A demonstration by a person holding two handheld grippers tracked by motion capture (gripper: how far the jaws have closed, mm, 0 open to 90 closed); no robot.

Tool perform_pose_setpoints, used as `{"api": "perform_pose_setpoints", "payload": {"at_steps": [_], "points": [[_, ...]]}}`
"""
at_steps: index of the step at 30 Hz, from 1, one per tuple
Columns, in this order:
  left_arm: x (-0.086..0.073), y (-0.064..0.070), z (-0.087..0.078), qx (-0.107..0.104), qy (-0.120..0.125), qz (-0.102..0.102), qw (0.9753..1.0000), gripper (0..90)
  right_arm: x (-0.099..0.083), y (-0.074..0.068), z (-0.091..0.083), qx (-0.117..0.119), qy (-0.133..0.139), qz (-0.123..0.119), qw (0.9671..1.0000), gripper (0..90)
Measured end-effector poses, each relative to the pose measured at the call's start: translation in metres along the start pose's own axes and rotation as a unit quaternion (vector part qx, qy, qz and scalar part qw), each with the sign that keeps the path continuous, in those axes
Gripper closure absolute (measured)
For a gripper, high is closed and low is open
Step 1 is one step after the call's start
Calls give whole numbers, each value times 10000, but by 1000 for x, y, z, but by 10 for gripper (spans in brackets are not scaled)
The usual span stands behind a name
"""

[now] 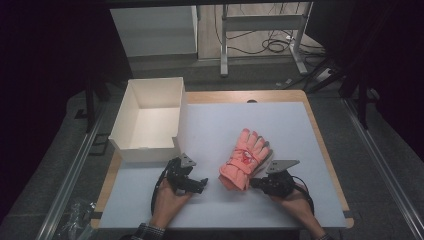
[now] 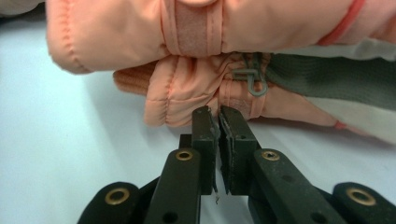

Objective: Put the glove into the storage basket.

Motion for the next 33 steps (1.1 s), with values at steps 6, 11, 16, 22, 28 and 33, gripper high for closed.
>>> {"api": "perform_pose_setpoints", "payload": {"at_steps": [6, 11, 16, 22, 28, 33], "points": [[0, 0, 0, 2, -1, 4, 10000, 0, 6, -2, 10, 0, -27, -27, 10000, 835], [0, 0, 0, 7, -1, 13, 10000, 0, 13, -3, 23, 35, -124, -70, 9999, 831], [0, 0, 0, 11, -3, 16, 10000, 0, 15, -4, 23, -29, -150, -120, 9998, 827], [0, 0, 0, 5, -21, 4, 10000, 0, 14, 2, 11, -185, -30, -58, 9998, 809], [0, 0, 0, -5, -49, 22, 10000, 0, 7, 12, -6, -471, 43, 36, 9989, 765], [0, 0, 0, -5, -51, -3, 10000, 0, 3, 21, -20, -784, 90, 43, 9969, 710]]}}
Point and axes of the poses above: each handheld gripper's, and its own axes: z roughly forward along the jaws, x roughly out of its top, y roughly to its right, the point moved 6 cm from there along z, roughly forward along the jaws, and after that the axes turned 13 degrees about x, right-handed, at the moved point
